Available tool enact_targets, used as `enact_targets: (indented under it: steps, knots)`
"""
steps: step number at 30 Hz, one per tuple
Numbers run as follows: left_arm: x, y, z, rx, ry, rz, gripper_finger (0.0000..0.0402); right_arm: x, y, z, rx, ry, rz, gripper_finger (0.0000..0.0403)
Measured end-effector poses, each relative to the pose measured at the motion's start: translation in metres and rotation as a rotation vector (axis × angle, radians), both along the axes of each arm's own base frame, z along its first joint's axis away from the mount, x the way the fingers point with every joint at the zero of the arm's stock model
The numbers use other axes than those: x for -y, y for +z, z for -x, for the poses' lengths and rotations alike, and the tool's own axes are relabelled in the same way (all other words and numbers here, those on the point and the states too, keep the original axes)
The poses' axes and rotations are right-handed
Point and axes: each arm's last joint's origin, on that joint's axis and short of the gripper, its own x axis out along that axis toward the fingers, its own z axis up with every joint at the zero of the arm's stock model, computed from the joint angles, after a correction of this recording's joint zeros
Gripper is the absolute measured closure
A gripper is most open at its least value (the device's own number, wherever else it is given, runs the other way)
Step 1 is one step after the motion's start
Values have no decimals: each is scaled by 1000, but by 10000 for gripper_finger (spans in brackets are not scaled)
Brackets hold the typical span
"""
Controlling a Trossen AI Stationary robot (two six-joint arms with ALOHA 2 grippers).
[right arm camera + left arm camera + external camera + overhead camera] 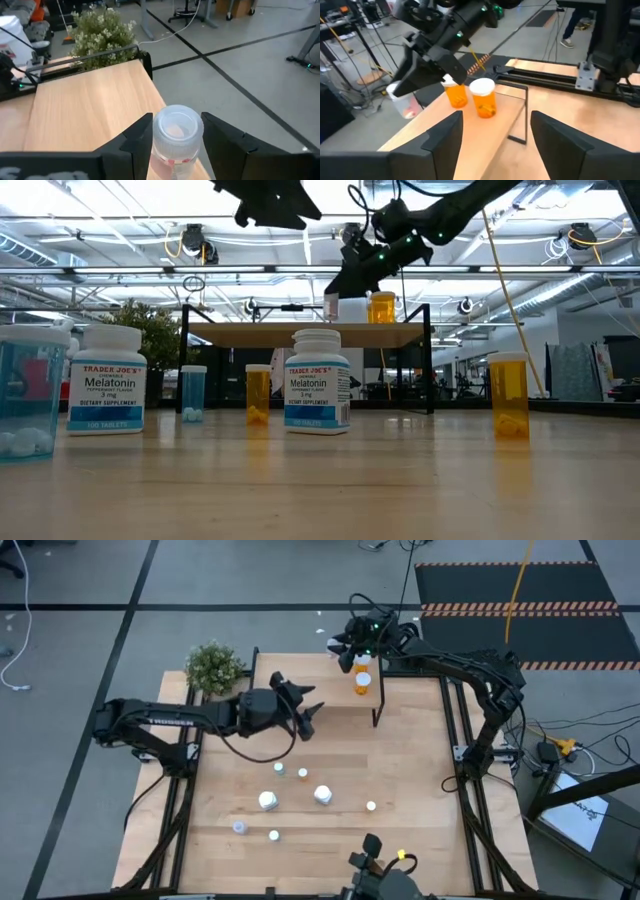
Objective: Pick and place medicine bottles onto shelf by color
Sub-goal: Put the top transparent pill bottle on the shelf
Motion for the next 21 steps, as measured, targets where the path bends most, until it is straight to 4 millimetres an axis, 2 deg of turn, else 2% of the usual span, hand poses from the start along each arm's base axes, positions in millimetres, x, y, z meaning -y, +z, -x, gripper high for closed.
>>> enact_targets:
  steps: [8, 14, 21]
  knots:
    - [6, 0, 0, -4, -19, -12, 182, 1, -1, 2, -19, 0, 3, 246]
    - [6, 1, -1, -1, -19, -15, 183, 4, -15, -2, -81, -2, 23, 246]
    - [8, 2, -1, 5, -26, -19, 183, 4, -17, -3, -84, -2, 13, 245]
